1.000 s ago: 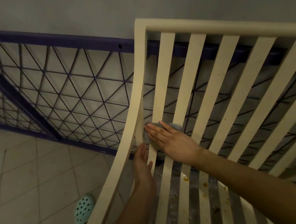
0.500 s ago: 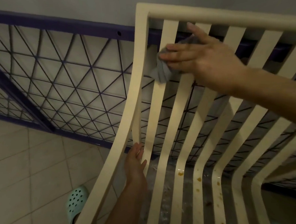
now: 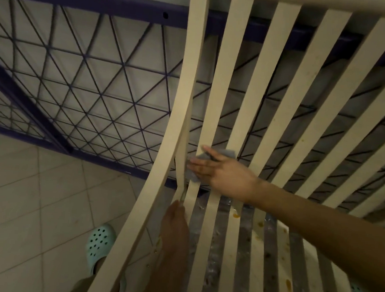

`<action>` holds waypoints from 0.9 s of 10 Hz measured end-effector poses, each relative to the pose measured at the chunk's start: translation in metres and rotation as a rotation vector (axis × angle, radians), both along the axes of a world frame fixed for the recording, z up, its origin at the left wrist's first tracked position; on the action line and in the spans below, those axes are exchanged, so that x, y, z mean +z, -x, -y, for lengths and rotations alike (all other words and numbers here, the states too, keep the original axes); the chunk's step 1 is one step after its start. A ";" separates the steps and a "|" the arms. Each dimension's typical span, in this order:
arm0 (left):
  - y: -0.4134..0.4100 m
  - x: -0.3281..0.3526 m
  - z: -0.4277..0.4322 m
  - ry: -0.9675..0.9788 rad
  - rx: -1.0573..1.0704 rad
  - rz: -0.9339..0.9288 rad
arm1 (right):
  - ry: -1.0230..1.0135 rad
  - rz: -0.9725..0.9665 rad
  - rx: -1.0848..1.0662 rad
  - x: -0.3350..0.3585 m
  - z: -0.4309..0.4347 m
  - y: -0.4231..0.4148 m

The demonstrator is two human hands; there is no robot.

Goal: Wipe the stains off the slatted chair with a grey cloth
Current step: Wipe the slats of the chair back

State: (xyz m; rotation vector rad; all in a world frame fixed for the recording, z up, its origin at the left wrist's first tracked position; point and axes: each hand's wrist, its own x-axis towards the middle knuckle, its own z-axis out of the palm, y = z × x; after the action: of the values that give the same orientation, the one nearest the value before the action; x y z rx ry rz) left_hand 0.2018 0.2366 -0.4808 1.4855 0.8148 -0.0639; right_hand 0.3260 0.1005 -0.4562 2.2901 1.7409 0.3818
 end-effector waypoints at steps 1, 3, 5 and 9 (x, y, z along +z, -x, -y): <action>0.009 -0.006 0.004 -0.003 -0.017 -0.063 | -0.078 -0.216 0.092 -0.038 -0.016 0.024; 0.017 -0.018 -0.007 -0.073 -0.092 -0.087 | -0.187 -0.078 -0.238 -0.062 -0.006 0.035; 0.013 -0.015 0.000 -0.083 -0.067 0.046 | -0.161 -0.305 -0.057 0.003 0.030 0.013; -0.028 0.075 0.029 0.016 -0.368 0.260 | -0.064 0.097 -0.200 0.253 0.061 -0.033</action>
State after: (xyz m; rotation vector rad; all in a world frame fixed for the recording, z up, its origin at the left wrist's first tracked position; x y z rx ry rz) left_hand 0.2301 0.2073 -0.4058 1.5746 0.3262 -0.1489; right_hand 0.3590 0.0398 -0.2033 2.4189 1.4585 0.5067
